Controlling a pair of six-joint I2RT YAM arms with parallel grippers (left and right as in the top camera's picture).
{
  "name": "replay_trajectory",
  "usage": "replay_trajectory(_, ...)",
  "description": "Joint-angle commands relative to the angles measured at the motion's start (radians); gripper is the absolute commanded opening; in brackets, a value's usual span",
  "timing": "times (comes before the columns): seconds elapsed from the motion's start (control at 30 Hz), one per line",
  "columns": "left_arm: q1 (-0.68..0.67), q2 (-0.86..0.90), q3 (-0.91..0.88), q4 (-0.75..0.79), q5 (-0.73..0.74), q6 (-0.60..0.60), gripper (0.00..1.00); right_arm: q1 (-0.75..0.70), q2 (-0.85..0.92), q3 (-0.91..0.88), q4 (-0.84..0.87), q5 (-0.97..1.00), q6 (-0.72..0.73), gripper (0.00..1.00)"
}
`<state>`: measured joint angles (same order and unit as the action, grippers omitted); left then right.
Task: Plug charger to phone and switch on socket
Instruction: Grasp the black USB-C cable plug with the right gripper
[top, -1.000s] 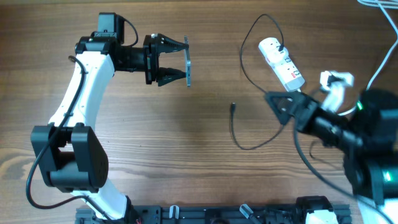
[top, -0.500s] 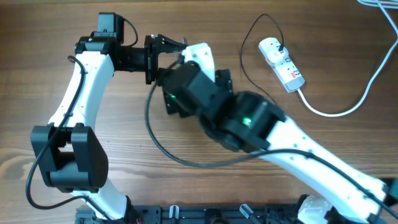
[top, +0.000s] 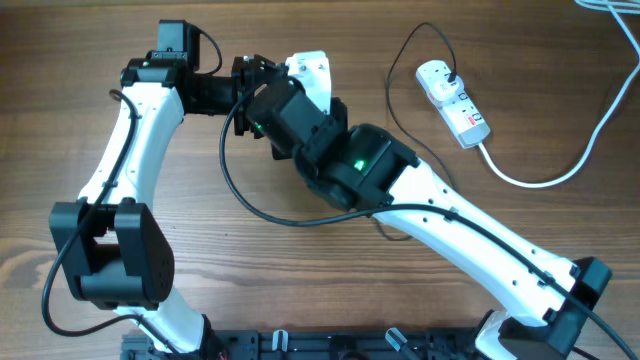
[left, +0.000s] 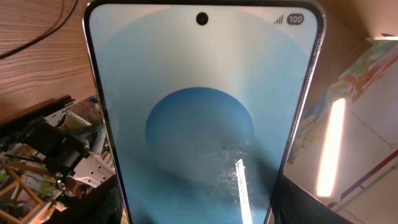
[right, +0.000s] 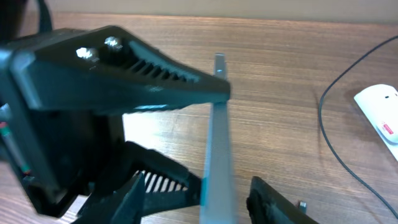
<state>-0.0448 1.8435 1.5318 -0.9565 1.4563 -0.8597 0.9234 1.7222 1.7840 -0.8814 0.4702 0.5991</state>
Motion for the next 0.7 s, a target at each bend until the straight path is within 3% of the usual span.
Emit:
replay_trajectory(0.0, 0.004, -0.031, 0.021, 0.006, 0.05, -0.009, 0.65, -0.008, 0.01, 0.021, 0.002, -0.031, 0.004, 0.49)
replay_trajectory(0.17, 0.004, -0.031, 0.021, 0.026, 0.046, -0.009, 0.65, -0.008, 0.01, 0.021, 0.002, -0.032, 0.006, 0.28)
replay_trajectory(0.23, 0.004, -0.031, 0.021, 0.026, 0.046, -0.009, 0.65, -0.008, 0.01, 0.021, 0.002, -0.031, 0.007, 0.05)
replay_trajectory(0.37, 0.004, -0.031, 0.021, 0.026, 0.046, -0.01, 0.7, -0.008, 0.01, 0.021, 0.0, -0.026, 0.091, 0.04)
replay_trajectory(0.47, 0.004, -0.031, 0.021, 0.031, 0.041, -0.013, 0.82, -0.008, 0.009, 0.021, 0.001, 0.023, 0.345, 0.04)
replay_trajectory(0.5, 0.004, -0.031, 0.021, 0.058, 0.034, -0.021, 0.93, -0.008, 0.008, 0.021, 0.0, 0.055, 0.514, 0.04)
replay_trajectory(0.53, 0.004, -0.031, 0.021, 0.074, 0.034, -0.029, 0.96, -0.008, 0.008, 0.021, 0.0, 0.066, 0.605, 0.04)
replay_trajectory(0.57, 0.004, -0.031, 0.021, 0.084, 0.034, -0.04, 0.97, -0.008, 0.006, 0.021, 0.0, 0.072, 0.723, 0.04)
replay_trajectory(0.6, 0.004, -0.031, 0.021, 0.094, 0.034, -0.05, 0.97, -0.008, 0.006, 0.021, -0.004, 0.072, 0.933, 0.05)
replay_trajectory(0.63, 0.004, -0.031, 0.021, 0.094, 0.033, -0.063, 0.93, -0.008, 0.006, 0.021, -0.01, 0.071, 1.053, 0.05)
replay_trajectory(0.67, 0.004, -0.031, 0.021, 0.094, 0.023, -0.069, 0.83, -0.008, 0.003, 0.021, -0.011, 0.071, 1.16, 0.04)
